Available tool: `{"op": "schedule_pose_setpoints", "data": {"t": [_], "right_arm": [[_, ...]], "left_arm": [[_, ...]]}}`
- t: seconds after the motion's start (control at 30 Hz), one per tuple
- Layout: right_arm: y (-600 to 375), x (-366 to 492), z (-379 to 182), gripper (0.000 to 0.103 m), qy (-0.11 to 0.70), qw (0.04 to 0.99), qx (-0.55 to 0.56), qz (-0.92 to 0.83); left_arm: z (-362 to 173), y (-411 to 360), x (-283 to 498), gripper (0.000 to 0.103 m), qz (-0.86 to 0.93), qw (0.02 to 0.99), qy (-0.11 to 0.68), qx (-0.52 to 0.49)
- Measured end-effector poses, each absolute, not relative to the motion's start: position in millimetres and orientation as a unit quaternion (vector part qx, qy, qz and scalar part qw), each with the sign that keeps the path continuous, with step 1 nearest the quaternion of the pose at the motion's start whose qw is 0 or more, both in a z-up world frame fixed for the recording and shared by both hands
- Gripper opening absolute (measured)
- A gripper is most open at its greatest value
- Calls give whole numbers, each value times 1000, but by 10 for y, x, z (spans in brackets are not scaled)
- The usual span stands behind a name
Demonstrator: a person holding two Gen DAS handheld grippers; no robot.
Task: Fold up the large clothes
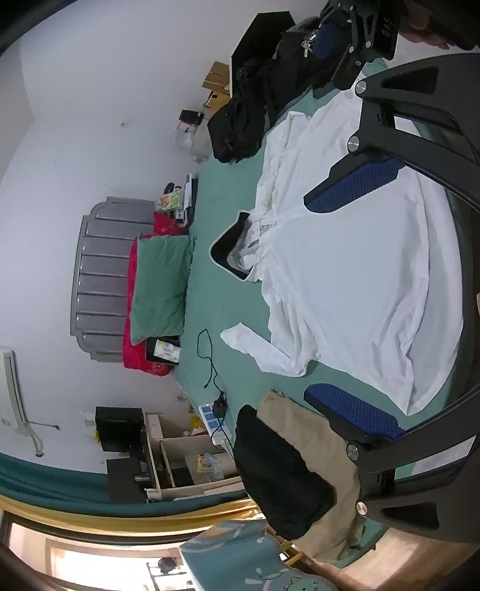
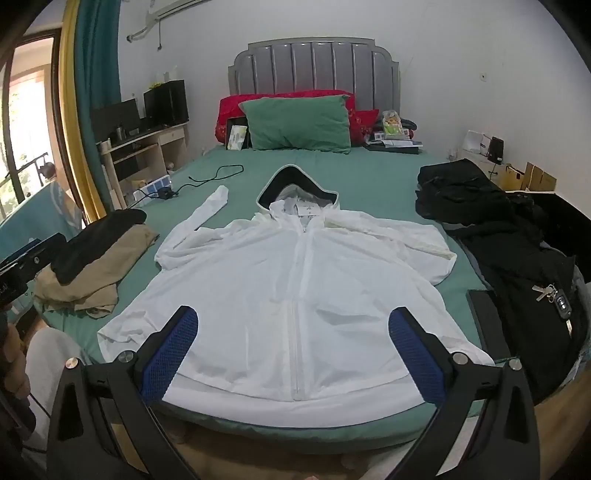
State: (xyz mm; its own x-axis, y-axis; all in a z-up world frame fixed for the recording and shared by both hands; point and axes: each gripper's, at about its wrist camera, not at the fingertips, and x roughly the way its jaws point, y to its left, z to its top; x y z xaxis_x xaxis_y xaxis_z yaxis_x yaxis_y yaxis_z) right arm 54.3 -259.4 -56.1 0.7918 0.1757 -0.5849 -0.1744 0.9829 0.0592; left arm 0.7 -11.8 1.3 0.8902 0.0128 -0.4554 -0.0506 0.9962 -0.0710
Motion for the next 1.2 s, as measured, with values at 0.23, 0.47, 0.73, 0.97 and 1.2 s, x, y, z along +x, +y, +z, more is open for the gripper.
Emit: {"op": "schedule_pose_setpoints", "data": {"t": [0.23, 0.47, 0.73, 0.97, 1.2], "right_arm": [[-2578, 536, -548, 102, 307, 947, 0, 92], [-2592, 535, -553, 102, 308, 947, 7, 92], [-2586, 526, -562, 102, 307, 947, 7, 92], [-2592, 530, -569, 102, 307, 947, 8, 91], [-2604, 527, -572, 102, 307, 947, 8, 92]], "left_arm": [[15, -129, 8, 95, 16, 971, 235, -40], [11, -171, 9, 95, 16, 971, 234, -38], [20, -208, 22, 95, 16, 971, 235, -36], [31, -239, 31, 95, 16, 971, 234, -35], [36, -258, 35, 95, 16, 971, 234, -35]]}}
